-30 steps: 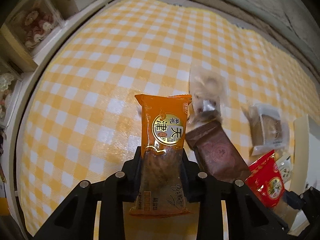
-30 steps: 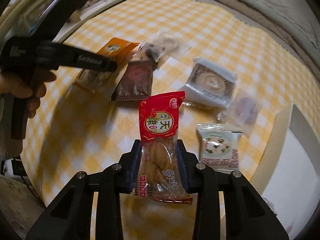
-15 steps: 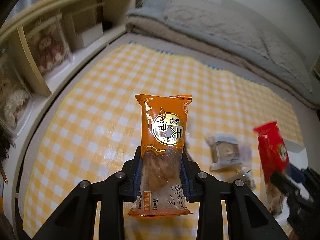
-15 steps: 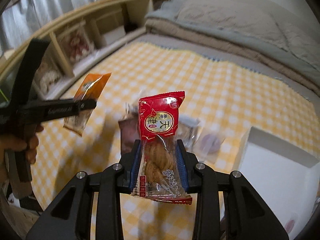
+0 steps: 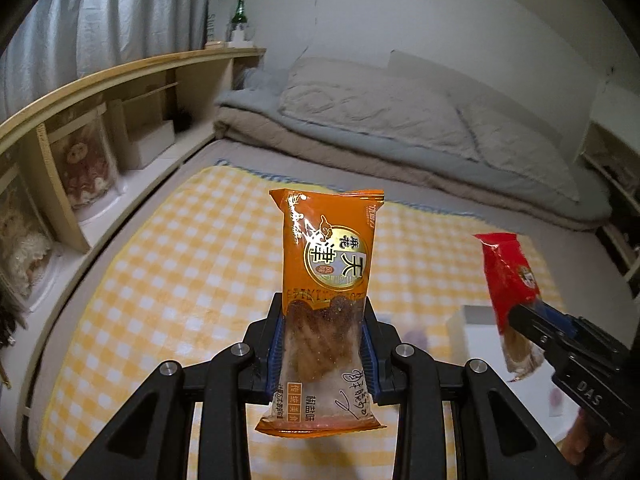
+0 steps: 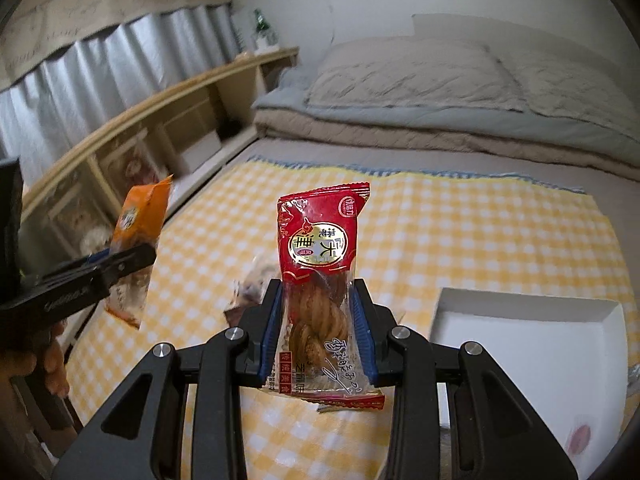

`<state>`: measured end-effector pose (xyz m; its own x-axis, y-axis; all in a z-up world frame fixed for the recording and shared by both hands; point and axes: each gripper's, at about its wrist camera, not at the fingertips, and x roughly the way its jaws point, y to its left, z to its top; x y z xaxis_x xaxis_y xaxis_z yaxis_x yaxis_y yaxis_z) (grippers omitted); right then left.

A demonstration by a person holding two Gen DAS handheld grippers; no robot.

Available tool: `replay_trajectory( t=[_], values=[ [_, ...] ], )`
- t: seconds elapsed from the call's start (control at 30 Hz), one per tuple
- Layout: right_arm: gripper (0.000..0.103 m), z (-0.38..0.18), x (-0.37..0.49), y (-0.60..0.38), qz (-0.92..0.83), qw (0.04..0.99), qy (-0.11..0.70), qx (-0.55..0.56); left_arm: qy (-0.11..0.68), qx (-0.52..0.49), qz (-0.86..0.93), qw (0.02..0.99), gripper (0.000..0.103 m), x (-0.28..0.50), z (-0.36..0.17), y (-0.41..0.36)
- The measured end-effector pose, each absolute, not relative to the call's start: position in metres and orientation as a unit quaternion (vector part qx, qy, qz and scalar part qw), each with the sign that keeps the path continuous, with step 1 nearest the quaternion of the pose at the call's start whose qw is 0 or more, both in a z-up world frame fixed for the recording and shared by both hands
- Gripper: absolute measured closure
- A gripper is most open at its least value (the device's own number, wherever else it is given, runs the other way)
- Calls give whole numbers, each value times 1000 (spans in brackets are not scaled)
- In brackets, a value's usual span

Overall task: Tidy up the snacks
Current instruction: 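Carry both packs into the tray and open both tools beside the silver cake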

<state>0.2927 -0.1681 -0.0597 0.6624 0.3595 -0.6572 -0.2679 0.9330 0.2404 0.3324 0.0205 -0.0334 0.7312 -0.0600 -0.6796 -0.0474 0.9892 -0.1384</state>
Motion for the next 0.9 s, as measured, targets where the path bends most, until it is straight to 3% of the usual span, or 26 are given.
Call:
replay_trajectory(
  t=[0.57, 0.9],
  values=[
    [69, -37, 261, -272, 80, 929, 352, 86, 386, -70, -94, 915, 71, 327, -36, -79],
    [69, -52, 242, -332, 25, 915, 387, 107, 462, -111, -155, 866, 71, 338, -67, -151]
  ],
)
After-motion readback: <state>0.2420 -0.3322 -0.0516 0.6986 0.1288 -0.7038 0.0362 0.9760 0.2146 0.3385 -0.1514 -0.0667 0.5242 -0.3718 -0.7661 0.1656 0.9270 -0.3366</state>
